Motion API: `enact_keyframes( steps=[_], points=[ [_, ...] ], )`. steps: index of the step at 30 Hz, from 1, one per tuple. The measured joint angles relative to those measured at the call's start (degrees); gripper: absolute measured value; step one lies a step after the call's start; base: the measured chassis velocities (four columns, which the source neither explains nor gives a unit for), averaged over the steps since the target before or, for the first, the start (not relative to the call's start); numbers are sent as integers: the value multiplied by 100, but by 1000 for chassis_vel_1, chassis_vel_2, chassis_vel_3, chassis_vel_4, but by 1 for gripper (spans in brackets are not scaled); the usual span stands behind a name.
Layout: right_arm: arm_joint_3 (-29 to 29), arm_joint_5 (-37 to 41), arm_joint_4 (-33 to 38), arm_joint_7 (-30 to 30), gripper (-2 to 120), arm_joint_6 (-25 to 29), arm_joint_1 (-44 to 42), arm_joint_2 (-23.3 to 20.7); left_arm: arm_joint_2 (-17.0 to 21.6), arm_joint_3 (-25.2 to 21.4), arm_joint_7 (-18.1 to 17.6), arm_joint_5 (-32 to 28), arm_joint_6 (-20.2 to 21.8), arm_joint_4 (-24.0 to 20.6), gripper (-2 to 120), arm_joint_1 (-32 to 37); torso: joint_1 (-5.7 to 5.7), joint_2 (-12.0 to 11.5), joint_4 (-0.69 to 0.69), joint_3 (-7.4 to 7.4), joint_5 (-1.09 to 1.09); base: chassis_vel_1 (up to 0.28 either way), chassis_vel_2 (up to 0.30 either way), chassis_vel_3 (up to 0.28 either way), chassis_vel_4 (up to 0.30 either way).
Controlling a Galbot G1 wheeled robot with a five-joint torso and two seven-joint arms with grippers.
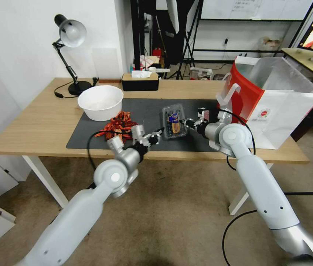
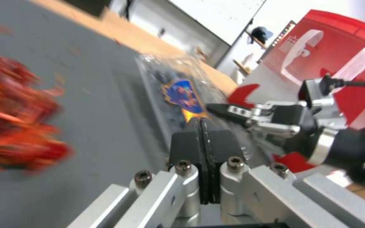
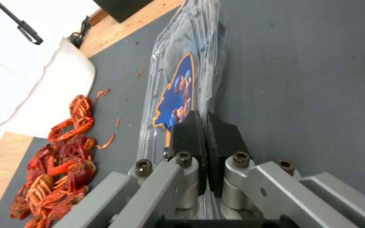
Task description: Close the takeout container lid, then place the container into the takeout bag.
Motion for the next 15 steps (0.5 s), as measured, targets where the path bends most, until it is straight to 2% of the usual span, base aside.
enact_keyframes(
  steps=[1,5,6,8,9,10,13,14,15],
  points=[
    [0,0,0,0,0,0,0,0,0,0,0,0,0,0,0,0,0,0,0,0,0,0,0,0,0],
    [-60,1,27,-5,0,16,59,74,208,-294,373,1245,-448,-218,15,773,0,0,0,0,0,0,0,0,0],
    [-60,1,27,-5,0,16,59,74,208,-294,373,1245,-448,-218,15,773,0,0,0,0,0,0,0,0,0],
    [-85,1,63,-13,0,34,88,105,267,-409,511,1950,-767,-285,25,1161,0,0,1,0,-1,0,0,0,0],
    [-92,2,82,-18,0,52,100,117,280,-453,531,2198,-879,-309,28,1295,0,0,1,0,0,0,0,0,0],
    [-92,2,82,-18,0,52,100,117,280,-453,531,2198,-879,-309,28,1295,0,0,1,0,0,0,0,0,0],
    [-49,22,221,-66,0,176,102,130,304,-563,518,3061,-1350,-322,43,1648,0,0,2,0,0,0,0,0,0],
    [-49,22,221,-66,0,176,102,130,304,-563,518,3061,-1350,-322,43,1648,0,0,2,0,0,0,0,0,0],
    [4,27,287,-90,0,240,79,115,307,-575,467,3295,-1504,-288,49,1710,0,0,1,0,0,0,0,0,0]
  ],
)
